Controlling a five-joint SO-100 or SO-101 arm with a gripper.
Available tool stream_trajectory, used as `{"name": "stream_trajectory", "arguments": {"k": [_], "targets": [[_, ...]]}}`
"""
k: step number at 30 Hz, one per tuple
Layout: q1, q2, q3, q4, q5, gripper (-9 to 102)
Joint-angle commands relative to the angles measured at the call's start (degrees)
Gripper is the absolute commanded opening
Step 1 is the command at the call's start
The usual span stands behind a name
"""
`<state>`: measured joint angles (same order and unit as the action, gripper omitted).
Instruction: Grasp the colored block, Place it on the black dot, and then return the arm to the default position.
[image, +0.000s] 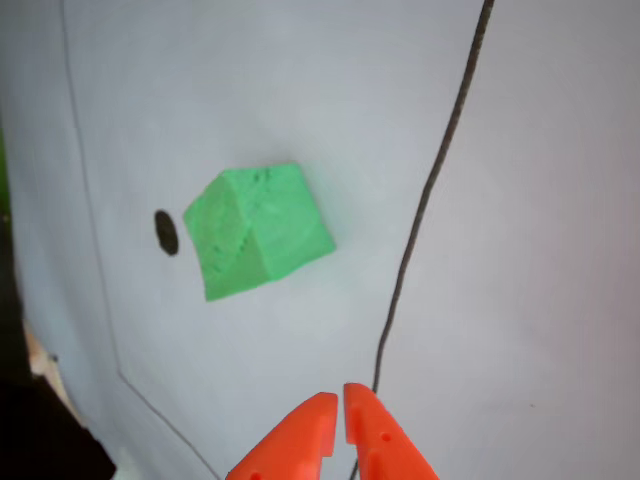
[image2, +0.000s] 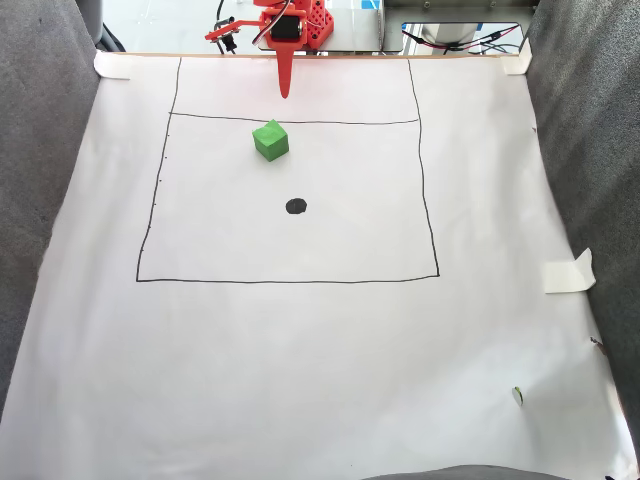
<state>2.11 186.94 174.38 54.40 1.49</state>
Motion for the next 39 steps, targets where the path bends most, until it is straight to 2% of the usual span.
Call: {"name": "stream_trajectory", "arguments": {"k": [1,7,14,21,25,32,39], "targets": [[0.53,-1.14,-4.83,-0.44,0.79,0],[2.55,-24.17,-23.73,2.99,7.47,0],[5.45,-50.71,-46.49,11.95,16.35,0],[11.69,-69.87,-59.15,11.34,32.52,0],[11.69,-80.16,-68.64,16.0,36.47,0],[8.96,-91.41,-82.71,26.46,41.75,0],[3.87,-94.57,-87.28,29.44,46.76,0]]}}
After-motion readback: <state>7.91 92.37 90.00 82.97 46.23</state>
